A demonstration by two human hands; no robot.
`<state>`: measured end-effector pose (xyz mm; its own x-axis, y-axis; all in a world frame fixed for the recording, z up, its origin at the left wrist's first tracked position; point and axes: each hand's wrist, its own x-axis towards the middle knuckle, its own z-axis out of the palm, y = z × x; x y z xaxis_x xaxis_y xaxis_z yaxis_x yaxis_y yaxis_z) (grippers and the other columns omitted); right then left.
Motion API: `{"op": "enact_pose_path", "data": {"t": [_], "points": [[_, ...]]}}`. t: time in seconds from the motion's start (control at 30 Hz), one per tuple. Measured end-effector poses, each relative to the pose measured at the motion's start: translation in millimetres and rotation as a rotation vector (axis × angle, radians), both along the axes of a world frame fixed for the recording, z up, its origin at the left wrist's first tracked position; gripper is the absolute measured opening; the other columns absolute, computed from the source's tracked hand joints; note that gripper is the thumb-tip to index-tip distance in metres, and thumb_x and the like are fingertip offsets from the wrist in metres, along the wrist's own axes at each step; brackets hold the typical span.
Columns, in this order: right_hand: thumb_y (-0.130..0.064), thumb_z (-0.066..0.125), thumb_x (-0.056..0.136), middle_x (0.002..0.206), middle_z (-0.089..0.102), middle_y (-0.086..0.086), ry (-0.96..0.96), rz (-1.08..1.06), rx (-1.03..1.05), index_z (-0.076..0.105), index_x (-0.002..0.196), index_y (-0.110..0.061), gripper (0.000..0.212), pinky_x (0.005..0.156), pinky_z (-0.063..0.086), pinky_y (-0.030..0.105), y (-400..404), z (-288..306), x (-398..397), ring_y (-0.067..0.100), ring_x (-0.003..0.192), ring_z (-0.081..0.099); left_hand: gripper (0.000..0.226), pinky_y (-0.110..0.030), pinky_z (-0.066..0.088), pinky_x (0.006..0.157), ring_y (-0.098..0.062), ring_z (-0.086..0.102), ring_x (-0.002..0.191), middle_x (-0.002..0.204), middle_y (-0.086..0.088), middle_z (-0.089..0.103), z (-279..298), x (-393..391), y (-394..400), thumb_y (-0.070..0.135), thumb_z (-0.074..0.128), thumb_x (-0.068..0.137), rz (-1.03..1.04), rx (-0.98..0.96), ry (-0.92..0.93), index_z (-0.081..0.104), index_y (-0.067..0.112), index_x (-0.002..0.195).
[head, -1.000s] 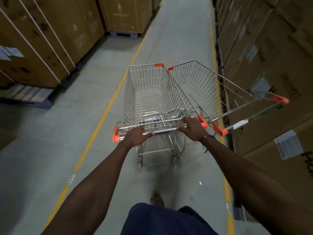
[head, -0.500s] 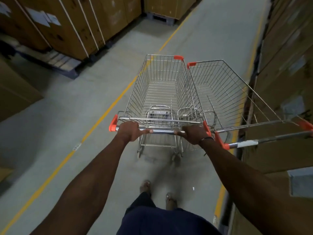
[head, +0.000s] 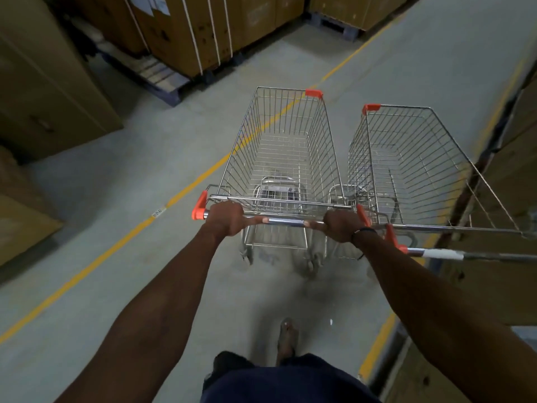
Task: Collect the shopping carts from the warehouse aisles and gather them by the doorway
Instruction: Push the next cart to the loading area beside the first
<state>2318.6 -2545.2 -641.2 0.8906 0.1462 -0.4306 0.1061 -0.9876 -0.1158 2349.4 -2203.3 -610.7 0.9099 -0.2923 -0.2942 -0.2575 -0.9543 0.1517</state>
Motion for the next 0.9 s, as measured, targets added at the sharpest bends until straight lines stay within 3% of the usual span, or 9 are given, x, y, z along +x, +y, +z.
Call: {"op": "enact_pose_path", "data": {"t": [0.1,0.2,0.33,0.43,0.6,0.8,0.9], "points": [[-0.112,0.003,0.068,0.065,0.059,-0.008,-0.020,0.030,0.004,0.066,0.059,-0.017,0.115,0.115,0.038,0.069,15.8,11.3,-2.9,0.014,0.067,0.056,0.100,-0.037,0.047,0.070,-0.022,0.062,0.063,0.060,-0.004,0.059,2.8,-19.0,12.0,0.109,0.023,0.065,0.032,0.015,0.005,0.052,0.013,0.057],[-0.108,0.001,0.072,0.075,0.067,-0.005,-0.064,0.084,-0.037,0.060,0.057,-0.022,0.105,0.121,0.026,0.071,39.9,25.8,-12.5,0.012,0.075,0.055,0.098,-0.038,0.046,0.071,-0.022,0.063,0.067,0.063,-0.004,0.062,4.6,-34.7,31.9,0.106,0.029,0.071,0.076,0.024,0.031,0.054,0.012,0.058],[-0.109,0.001,0.072,0.062,0.056,-0.014,-0.093,0.113,-0.028,0.057,0.054,-0.021,0.107,0.123,0.007,0.077,79.0,25.4,-19.1,0.015,0.076,0.062,0.095,-0.038,0.046,0.069,-0.023,0.063,0.064,0.060,-0.004,0.059,8.8,-55.7,72.5,0.105,0.033,0.070,0.142,0.014,0.067,0.050,0.012,0.057],[-0.110,0.004,0.073,0.062,0.056,-0.013,-0.095,0.128,-0.045,0.058,0.056,-0.020,0.106,0.122,0.012,0.075,111.9,24.3,-25.6,0.017,0.079,0.063,0.096,-0.039,0.043,0.069,-0.022,0.063,0.065,0.062,-0.005,0.061,12.0,-73.5,104.0,0.105,0.036,0.071,0.207,0.024,0.106,0.053,0.011,0.060],[-0.111,0.007,0.072,0.067,0.058,-0.013,-0.084,0.207,-0.054,0.061,0.060,-0.020,0.106,0.124,0.006,0.072,172.2,27.7,-26.2,0.022,0.095,0.069,0.095,-0.039,0.041,0.067,-0.023,0.063,0.067,0.066,-0.006,0.063,12.5,-110.4,157.9,0.104,0.039,0.072,0.321,0.023,0.122,0.054,0.011,0.059],[-0.110,0.010,0.074,0.066,0.059,-0.011,-0.096,0.361,-0.066,0.060,0.060,-0.020,0.105,0.124,0.014,0.069,246.1,32.5,-24.6,0.017,0.079,0.061,0.097,-0.041,0.049,0.074,-0.025,0.066,0.074,0.069,-0.005,0.066,9.2,-156.7,220.1,0.105,0.034,0.072,0.430,0.037,0.129,0.056,0.012,0.060],[-0.110,0.010,0.075,0.066,0.061,-0.010,-0.101,0.453,-0.076,0.061,0.062,-0.019,0.105,0.123,0.015,0.069,288.0,31.9,-23.7,0.017,0.078,0.061,0.096,-0.039,0.048,0.071,-0.024,0.066,0.071,0.068,-0.006,0.065,7.0,-180.3,253.5,0.104,0.035,0.073,0.499,0.021,0.119,0.054,0.011,0.059]]}}
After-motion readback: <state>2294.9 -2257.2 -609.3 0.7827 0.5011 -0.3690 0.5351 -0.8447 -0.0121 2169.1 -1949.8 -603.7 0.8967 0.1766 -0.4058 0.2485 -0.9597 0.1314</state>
